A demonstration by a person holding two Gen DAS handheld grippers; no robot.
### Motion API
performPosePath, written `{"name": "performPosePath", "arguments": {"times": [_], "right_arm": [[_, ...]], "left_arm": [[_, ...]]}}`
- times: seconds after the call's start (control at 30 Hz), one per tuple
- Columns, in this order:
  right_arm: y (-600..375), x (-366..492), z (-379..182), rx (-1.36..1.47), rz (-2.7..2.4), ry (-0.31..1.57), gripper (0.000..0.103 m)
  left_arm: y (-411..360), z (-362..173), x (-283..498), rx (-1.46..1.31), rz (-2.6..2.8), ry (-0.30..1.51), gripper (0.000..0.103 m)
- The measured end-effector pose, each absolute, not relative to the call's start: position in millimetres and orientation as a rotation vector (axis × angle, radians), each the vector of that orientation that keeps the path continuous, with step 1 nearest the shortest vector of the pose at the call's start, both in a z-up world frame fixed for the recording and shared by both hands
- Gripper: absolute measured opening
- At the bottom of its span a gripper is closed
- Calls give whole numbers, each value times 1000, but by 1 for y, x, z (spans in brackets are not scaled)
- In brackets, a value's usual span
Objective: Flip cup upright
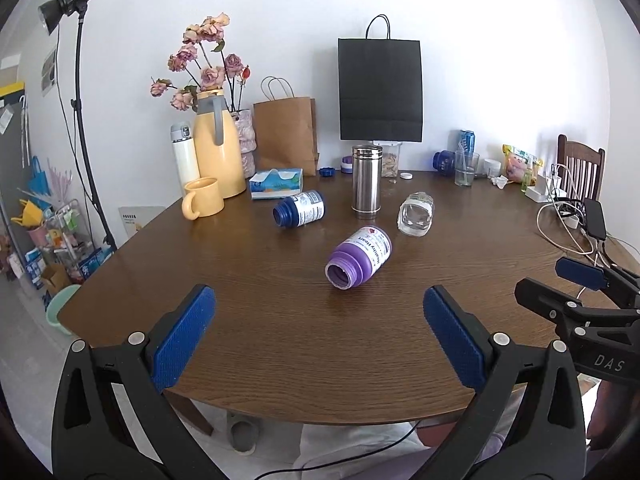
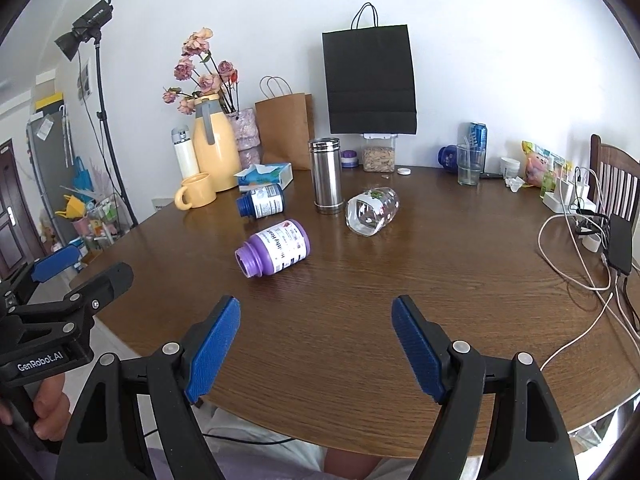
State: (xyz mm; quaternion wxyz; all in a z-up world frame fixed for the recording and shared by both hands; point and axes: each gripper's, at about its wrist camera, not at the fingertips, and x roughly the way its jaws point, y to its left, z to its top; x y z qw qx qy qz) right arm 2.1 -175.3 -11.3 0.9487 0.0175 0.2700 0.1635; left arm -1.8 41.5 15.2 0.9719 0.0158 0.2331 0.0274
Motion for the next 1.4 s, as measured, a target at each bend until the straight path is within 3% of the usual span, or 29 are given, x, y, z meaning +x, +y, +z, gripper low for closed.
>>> {"name": "performPosePath", "arguments": {"times": [1.4], "right_arm": [[-184, 4, -16, 42, 288, 581, 82]], "left_arm": [[49, 8, 3, 16, 69, 536, 103]]}}
